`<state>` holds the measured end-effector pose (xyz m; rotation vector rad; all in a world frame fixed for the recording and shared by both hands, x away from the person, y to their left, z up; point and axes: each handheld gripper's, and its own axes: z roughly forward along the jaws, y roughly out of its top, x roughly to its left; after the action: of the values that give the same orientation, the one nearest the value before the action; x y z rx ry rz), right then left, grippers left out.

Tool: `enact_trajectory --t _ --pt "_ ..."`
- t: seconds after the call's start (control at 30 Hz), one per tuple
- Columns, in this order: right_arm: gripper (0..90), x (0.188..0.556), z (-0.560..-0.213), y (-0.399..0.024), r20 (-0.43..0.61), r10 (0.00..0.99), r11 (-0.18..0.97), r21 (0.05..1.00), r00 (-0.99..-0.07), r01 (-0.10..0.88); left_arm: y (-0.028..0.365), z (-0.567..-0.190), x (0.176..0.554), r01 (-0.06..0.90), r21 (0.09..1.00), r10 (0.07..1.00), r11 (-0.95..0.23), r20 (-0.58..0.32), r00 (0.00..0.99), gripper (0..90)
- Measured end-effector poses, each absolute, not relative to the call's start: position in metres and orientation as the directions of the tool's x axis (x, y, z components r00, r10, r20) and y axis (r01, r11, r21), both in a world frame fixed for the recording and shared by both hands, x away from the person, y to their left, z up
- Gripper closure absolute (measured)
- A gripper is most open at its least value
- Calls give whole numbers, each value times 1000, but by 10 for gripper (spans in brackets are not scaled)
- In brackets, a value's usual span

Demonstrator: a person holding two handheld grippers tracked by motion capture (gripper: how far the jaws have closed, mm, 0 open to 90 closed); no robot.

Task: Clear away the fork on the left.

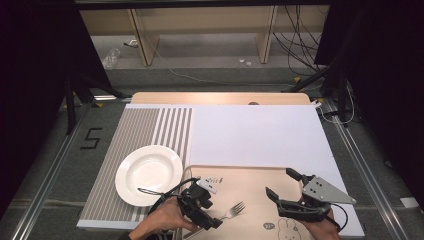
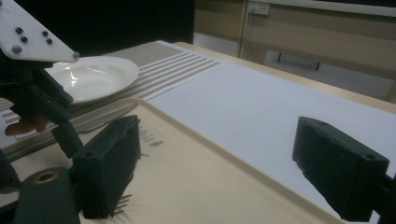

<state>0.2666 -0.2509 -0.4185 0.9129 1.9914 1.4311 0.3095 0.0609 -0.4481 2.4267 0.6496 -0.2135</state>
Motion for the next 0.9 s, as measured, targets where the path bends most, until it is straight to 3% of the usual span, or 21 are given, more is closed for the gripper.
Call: enact_trajectory --t 0.2,0.37,0.9 --pt "160 267 -418 -251 -28 769 216 952 -638 218 58 -442 304 440 602 340 -667 -280 898 232" --pt "160 267 -419 -251 -39 769 227 950 -638 216 51 -440 296 366 632 293 -684 -222 930 281" --pt "160 266 -418 -251 -39 768 227 950 -639 215 40 -457 289 317 601 271 -733 -170 948 641"
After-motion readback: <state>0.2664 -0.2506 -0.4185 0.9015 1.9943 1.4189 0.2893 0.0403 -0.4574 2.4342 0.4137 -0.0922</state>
